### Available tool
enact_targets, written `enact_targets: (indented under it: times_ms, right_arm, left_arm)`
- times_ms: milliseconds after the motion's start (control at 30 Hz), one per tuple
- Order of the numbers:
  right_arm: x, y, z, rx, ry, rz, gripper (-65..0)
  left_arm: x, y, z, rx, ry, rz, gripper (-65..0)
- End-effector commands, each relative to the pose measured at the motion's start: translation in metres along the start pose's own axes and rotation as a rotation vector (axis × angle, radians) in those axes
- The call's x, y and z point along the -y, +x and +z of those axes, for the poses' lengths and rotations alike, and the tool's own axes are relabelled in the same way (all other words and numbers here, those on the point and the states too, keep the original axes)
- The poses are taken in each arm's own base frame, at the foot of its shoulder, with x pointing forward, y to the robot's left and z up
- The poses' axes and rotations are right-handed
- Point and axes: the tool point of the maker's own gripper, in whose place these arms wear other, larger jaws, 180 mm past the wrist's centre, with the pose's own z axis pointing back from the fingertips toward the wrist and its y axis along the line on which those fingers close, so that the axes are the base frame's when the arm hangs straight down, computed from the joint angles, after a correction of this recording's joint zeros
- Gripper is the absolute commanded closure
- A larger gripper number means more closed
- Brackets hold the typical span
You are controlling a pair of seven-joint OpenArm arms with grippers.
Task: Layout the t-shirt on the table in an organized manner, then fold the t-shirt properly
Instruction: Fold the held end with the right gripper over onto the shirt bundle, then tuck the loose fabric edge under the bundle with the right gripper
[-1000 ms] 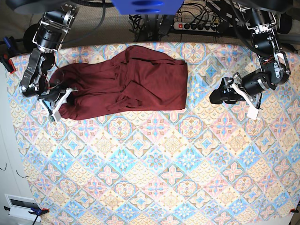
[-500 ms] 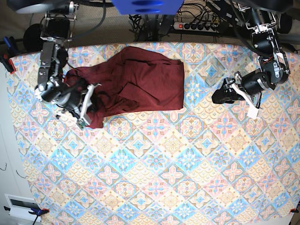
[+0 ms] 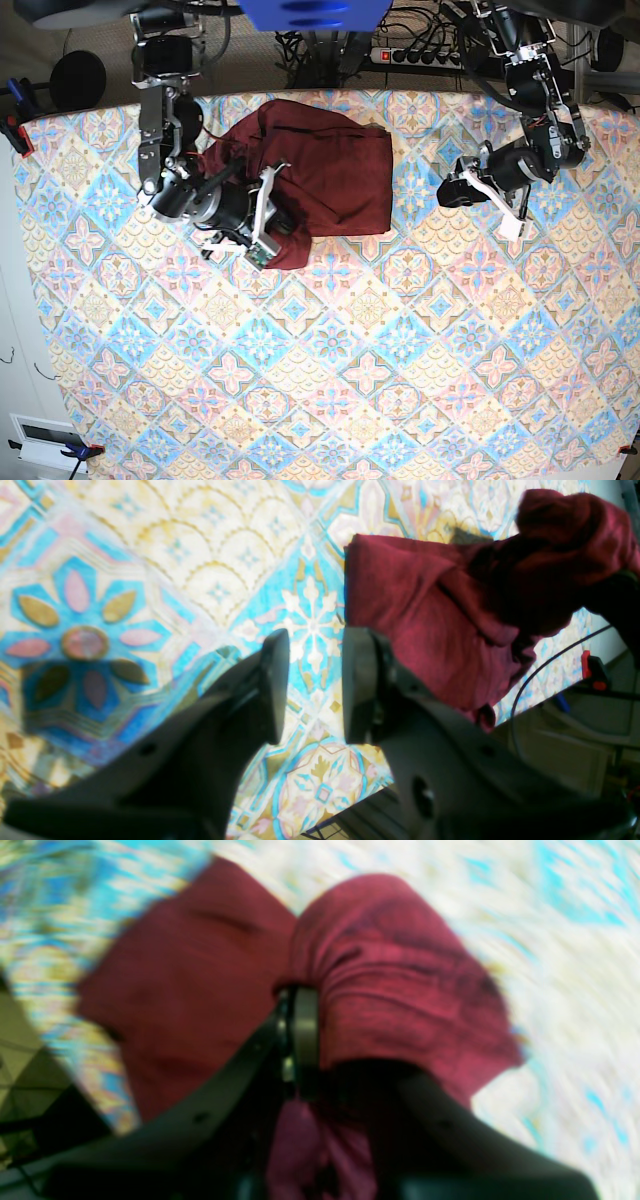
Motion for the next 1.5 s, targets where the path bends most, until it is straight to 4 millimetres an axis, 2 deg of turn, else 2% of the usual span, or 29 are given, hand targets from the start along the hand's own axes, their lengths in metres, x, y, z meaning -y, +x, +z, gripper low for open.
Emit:
enact_targets:
  times_ms: [0,167,367,533,667,767,900,1000,1200,1267,1400,1467]
  right_arm:
    - [0.004,0.023,0.004,0.063,-0.012,0.036,-2.3]
    - [-0.017,0.052,-0.008,0.113,0.044,0.079,-2.4]
    - [-0.040,0.065,-0.024,0.087,0.047,0.197,-2.5]
    - [-0.061,0.058,-0.040,0.013,0.040,0.344,-4.1]
    - [-0.074,0.043,-0.053,-0.073,0.031,0.460,-12.8]
    - [-0.078,0.031,-0.055,-0.114,0.034,0.521,-19.3]
    - [-0.066,0.021,-0.047,-0.141,0.007,0.548,-20.6]
    - [-0.026,0.024,-0.026,-0.111,-0.093,0.501,-20.6]
    - [0.040,-0.026,0.017,-0.178,-0.264,0.291,-20.9]
    - [0.051,-0.035,0.025,-0.190,-0.295,0.248,-21.0]
    - [0.058,-0.026,0.034,-0.081,-0.264,0.123,-21.1]
    - [0.065,-0.033,0.039,-0.046,-0.234,0.015,-21.8]
  left_arm:
    - [0.002,0.009,0.002,0.030,-0.001,-0.018,-17.1]
    - [-0.005,-0.003,-0.008,-0.006,0.001,0.032,-17.1]
    - [-0.005,-0.004,-0.007,-0.008,-0.002,0.034,-17.0]
    - [-0.005,-0.003,-0.008,-0.005,-0.003,0.033,-17.0]
    - [-0.004,-0.001,-0.008,0.000,-0.006,0.030,-17.1]
    - [-0.003,0.000,-0.008,0.001,-0.008,0.030,-17.1]
    - [0.000,0.003,-0.010,0.010,-0.017,0.032,-17.1]
    - [0.000,0.003,-0.010,0.010,-0.017,0.029,-17.1]
    - [0.001,0.003,-0.010,0.012,-0.021,0.031,-17.1]
    - [0.001,0.003,-0.010,0.012,-0.021,0.031,-17.1]
    - [0.001,0.005,-0.010,0.015,-0.021,0.029,-17.1]
    - [0.001,0.005,-0.010,0.014,-0.019,0.027,-17.1]
